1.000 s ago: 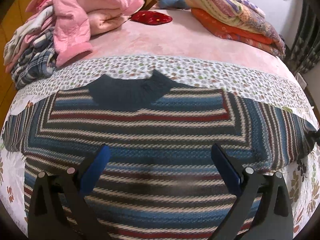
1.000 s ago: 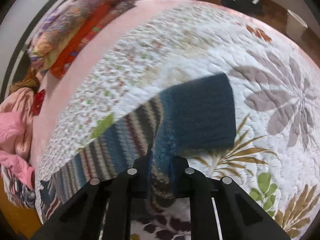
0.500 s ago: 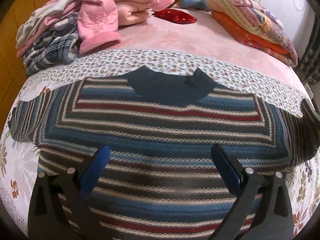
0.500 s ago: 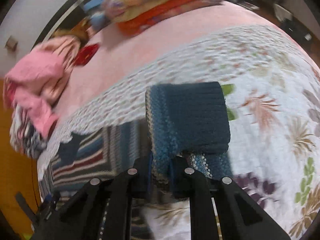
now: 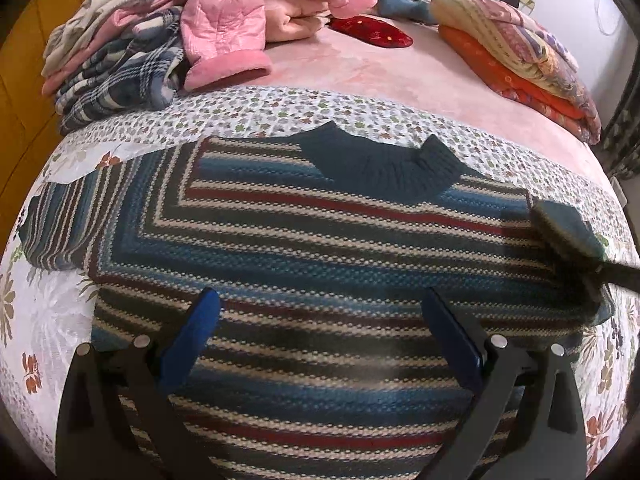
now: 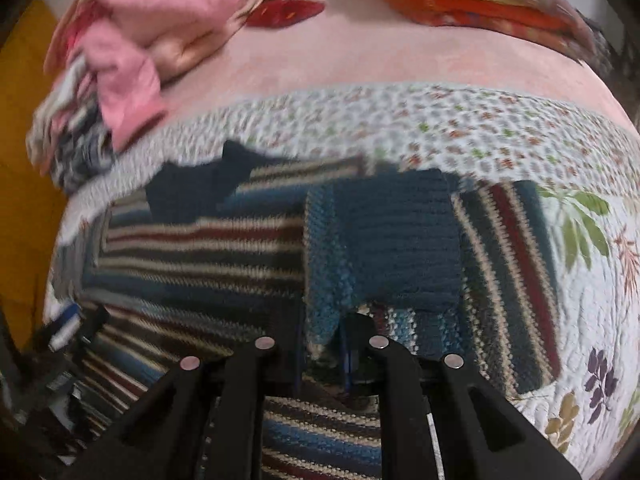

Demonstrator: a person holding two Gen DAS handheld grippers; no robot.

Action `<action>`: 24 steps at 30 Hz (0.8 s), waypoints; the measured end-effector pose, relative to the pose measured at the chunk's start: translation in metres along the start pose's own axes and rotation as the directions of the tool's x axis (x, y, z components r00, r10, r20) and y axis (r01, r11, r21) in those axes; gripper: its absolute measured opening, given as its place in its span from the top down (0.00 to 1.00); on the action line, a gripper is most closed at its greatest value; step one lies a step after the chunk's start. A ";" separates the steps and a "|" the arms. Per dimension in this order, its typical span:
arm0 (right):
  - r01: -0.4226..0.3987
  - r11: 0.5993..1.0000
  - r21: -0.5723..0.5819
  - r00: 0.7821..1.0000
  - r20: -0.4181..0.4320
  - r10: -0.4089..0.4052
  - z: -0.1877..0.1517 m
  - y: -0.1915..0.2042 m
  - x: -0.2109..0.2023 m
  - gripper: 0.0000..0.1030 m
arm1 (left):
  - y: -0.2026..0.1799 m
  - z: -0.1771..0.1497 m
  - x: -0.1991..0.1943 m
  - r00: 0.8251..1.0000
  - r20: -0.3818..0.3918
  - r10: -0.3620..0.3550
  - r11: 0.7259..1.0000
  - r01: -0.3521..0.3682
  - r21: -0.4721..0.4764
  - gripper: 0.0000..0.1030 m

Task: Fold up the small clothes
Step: 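Fold the gripped sleeve across the sweater body with the right tool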

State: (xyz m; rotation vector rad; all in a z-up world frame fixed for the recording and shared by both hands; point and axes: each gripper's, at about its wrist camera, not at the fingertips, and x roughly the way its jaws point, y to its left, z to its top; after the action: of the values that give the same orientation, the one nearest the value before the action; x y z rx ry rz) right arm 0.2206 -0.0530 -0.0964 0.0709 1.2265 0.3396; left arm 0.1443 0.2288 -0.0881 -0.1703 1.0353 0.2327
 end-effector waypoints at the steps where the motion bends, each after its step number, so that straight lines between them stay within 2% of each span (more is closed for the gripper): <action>1: 0.008 1.000 -0.011 1.000 -0.012 -0.008 -0.003 0.003 0.006 0.86 | 0.001 0.000 0.000 1.000 -0.002 0.000 1.000 0.000 -0.003 0.03; 3: 0.019 0.999 -0.030 0.999 -0.044 -0.021 -0.010 0.005 0.018 0.85 | 0.003 0.000 0.001 1.000 -0.009 -0.004 1.000 0.004 -0.009 0.03; 5: 0.014 0.999 -0.046 0.996 -0.082 -0.018 -0.016 0.008 0.028 0.74 | 0.003 0.001 0.001 1.000 -0.017 -0.011 1.000 0.011 -0.015 0.03; 8: -0.022 0.998 -0.058 0.989 -0.148 0.013 -0.025 0.011 0.031 0.65 | -0.002 0.001 0.001 0.999 -0.029 -0.026 1.000 0.026 -0.011 0.03; 9: -0.036 0.998 -0.048 0.985 -0.169 0.027 -0.025 0.011 0.029 0.61 | -0.005 0.001 0.001 0.999 -0.034 -0.031 0.999 0.031 -0.006 0.03; 10: -0.059 0.998 -0.020 0.979 -0.195 0.054 -0.026 0.008 0.024 0.53 | -0.008 0.000 0.001 0.999 -0.038 -0.037 0.999 0.037 -0.002 0.03; 12: -0.097 0.994 0.046 0.970 -0.221 0.105 -0.028 -0.002 0.006 0.49 | -0.014 0.000 0.002 0.997 -0.054 -0.056 0.998 0.056 0.005 0.03; 15: -0.135 0.983 0.126 0.980 -0.130 0.151 -0.021 -0.023 -0.039 0.49 | -0.029 0.000 0.003 0.993 -0.073 -0.096 0.995 0.097 0.005 0.03; 16: -0.116 0.982 0.150 0.985 -0.106 0.133 -0.019 -0.031 -0.052 0.47 | -0.036 -0.001 0.004 0.990 -0.080 -0.115 0.993 0.115 0.004 0.03; 18: -0.014 0.976 0.216 0.997 -0.066 0.029 -0.016 -0.055 -0.081 0.38 | -0.054 0.000 0.007 0.982 -0.099 -0.158 0.987 0.159 -0.003 0.03; 19: 0.020 0.968 0.249 0.998 -0.064 -0.004 -0.017 -0.066 -0.089 0.34 | -0.063 0.001 0.008 0.978 -0.111 -0.179 0.984 0.179 -0.006 0.03; 20: 0.038 0.957 0.288 0.998 -0.066 -0.019 -0.019 -0.078 -0.096 0.33 | -0.073 0.001 0.011 0.970 -0.128 -0.205 0.979 0.206 -0.012 0.03; 24: -0.027 0.886 0.462 0.995 -0.069 0.066 -0.031 -0.128 -0.097 0.33 | -0.119 0.002 0.033 0.930 -0.213 -0.300 0.954 0.293 -0.064 0.03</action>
State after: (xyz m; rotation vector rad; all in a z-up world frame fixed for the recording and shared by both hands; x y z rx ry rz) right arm 0.1913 -0.2064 -0.0488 0.5031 1.3697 0.0847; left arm 0.1941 0.1184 -0.1126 -0.3846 1.2109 -0.0480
